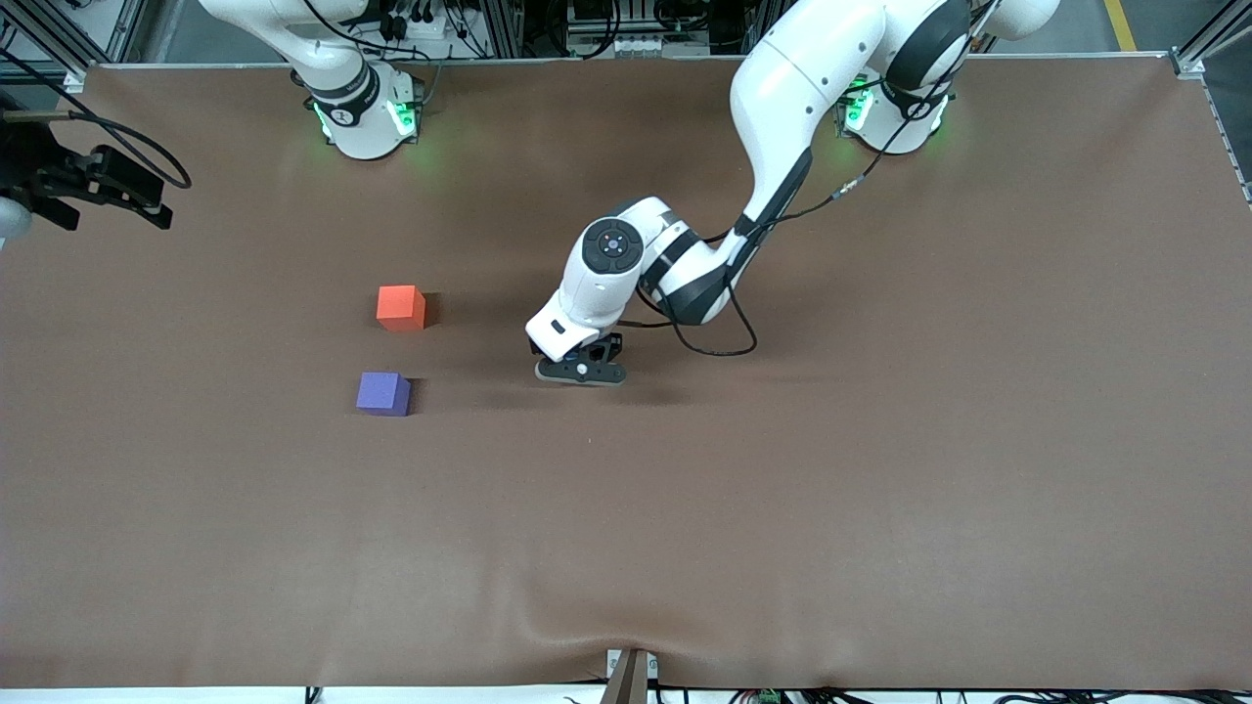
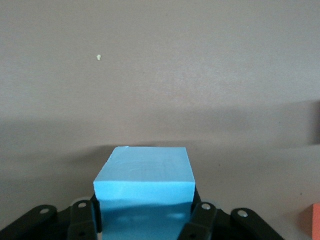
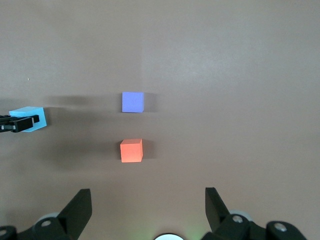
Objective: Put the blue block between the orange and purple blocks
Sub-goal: 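Carry the light blue block with the left gripper toward the table middle, then set down the blue block with the left gripper while the right gripper approaches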
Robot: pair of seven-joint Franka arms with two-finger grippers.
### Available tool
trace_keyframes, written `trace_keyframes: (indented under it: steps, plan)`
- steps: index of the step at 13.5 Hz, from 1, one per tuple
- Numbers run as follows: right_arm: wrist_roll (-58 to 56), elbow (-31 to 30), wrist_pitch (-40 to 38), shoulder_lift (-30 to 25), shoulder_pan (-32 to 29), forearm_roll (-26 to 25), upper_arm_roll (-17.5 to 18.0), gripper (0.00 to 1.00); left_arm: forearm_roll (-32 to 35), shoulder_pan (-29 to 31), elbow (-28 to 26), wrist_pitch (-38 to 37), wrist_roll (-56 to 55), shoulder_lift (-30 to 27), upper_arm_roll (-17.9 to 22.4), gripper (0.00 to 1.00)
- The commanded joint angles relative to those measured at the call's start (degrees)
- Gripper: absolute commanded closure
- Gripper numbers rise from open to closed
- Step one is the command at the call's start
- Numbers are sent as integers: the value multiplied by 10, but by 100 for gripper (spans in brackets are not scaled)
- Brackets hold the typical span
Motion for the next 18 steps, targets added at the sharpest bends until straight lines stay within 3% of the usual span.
trace_keyframes:
  steps: [1,5,7,8,9,12,15,18]
  plan:
    - [-3,11,-2,16,11,-6,4,0,-6,-8,41,11,-14,32,2,66]
    - [-3,11,-3,34,13,-5,4,0,-7,-15,41,41,-27,44,3,63]
    - [-5,11,-2,43,14,-9,4,0,-6,-20,41,44,-26,47,8,55]
    - [-5,11,-2,51,14,-12,4,0,-6,-22,41,44,-29,47,8,41]
    - [-6,11,-1,55,15,-13,4,0,-6,-22,40,41,-37,45,8,0]
    - [-5,11,14,100,24,-14,4,0,-6,-20,39,10,-46,36,4,0]
    - [3,10,21,104,41,-5,4,0,-7,-17,40,-12,-71,7,3,0]
    - [11,3,44,119,55,53,5,0,-7,0,38,-83,-84,-55,7,0]
